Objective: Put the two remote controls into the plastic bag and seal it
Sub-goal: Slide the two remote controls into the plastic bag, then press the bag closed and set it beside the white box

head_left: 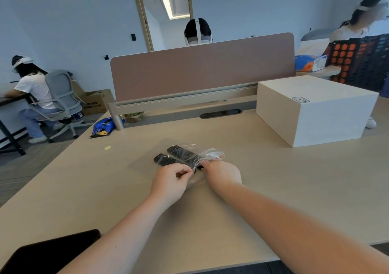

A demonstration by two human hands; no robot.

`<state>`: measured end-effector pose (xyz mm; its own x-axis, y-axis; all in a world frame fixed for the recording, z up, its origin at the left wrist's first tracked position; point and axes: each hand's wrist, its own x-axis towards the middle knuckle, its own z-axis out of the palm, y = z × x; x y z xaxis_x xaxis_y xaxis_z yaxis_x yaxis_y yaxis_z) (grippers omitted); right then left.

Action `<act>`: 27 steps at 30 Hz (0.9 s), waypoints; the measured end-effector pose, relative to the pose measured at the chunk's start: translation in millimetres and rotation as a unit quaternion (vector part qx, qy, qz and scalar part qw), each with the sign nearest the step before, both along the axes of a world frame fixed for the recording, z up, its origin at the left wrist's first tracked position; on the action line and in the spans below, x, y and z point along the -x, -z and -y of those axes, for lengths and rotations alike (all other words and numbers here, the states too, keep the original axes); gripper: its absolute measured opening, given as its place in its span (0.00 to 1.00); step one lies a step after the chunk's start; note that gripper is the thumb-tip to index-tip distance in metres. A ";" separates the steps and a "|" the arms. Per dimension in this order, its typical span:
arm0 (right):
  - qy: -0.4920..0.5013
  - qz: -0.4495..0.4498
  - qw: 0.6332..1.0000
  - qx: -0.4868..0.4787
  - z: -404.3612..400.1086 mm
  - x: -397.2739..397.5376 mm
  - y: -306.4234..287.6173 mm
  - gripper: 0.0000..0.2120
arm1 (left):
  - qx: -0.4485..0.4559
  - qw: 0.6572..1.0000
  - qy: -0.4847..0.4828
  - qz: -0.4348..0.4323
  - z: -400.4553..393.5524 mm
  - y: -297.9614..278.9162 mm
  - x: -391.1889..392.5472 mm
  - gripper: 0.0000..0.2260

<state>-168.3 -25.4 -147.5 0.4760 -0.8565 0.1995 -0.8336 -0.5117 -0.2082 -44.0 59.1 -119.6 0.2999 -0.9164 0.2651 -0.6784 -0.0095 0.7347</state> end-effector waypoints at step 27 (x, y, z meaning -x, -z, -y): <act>0.110 0.189 0.971 -0.092 22.8 29.6 -10.0 0.11 | 0.048 0.922 0.007 0.385 -19.6 23.6 -17.7 0.02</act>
<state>-197.9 -48.2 -137.5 0.1991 -0.9670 0.1589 -0.7650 -0.2547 -0.5915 -26.2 78.7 -143.2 -0.0217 -0.8797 0.4751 -0.9985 0.0426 0.0332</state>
